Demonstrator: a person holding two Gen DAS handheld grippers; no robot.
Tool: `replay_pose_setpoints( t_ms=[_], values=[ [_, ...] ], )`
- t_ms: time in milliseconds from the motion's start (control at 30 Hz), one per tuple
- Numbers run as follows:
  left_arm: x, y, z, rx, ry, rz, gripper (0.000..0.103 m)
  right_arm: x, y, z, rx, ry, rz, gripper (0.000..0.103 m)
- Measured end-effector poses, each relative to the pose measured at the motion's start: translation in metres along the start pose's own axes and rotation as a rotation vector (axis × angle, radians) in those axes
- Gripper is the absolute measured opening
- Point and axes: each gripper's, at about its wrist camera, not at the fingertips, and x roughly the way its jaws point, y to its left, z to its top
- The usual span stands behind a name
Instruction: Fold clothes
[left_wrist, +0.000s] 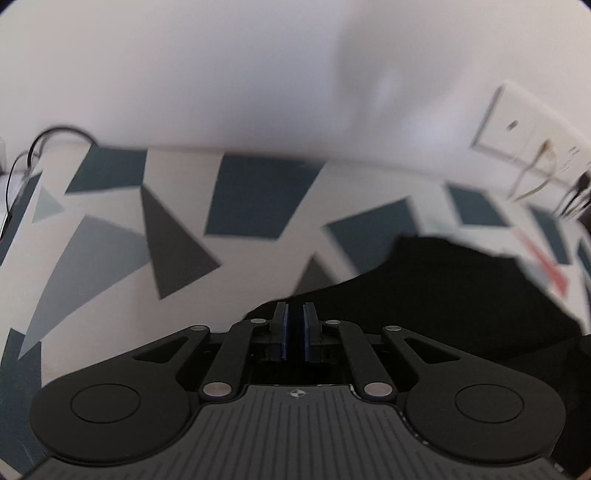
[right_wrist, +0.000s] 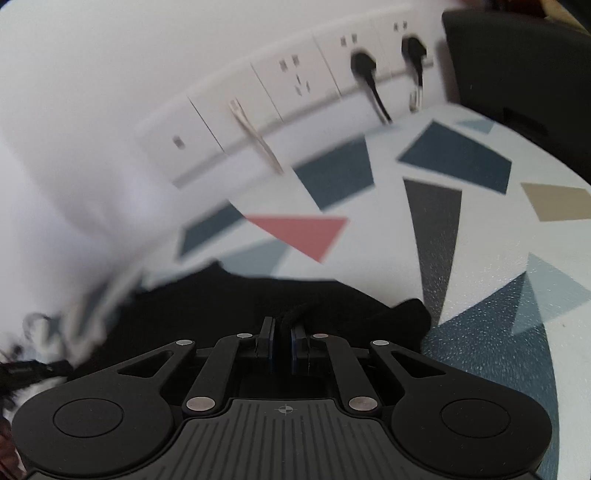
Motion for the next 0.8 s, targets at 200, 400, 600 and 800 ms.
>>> replay_pose_setpoints(
  t_ms=[200, 400, 600, 800],
  values=[
    [-0.051, 0.02, -0.014, -0.03, 0.031, -0.122, 0.014, -0.034, -0.004, 0.004, 0.024, -0.057, 0.024, 0.052],
    [-0.062, 0.012, -0.053, 0.003, 0.086, -0.143, 0.038, -0.065, 0.004, -0.015, -0.103, -0.054, -0.005, 0.049],
    [-0.049, 0.005, -0.053, -0.011, 0.067, -0.106, 0.009, -0.057, -0.001, -0.031, -0.108, -0.01, -0.023, 0.042],
    [-0.059, 0.01, -0.052, -0.031, 0.051, -0.11, 0.009, -0.049, -0.014, -0.028, -0.032, 0.0, 0.011, 0.026]
  ],
)
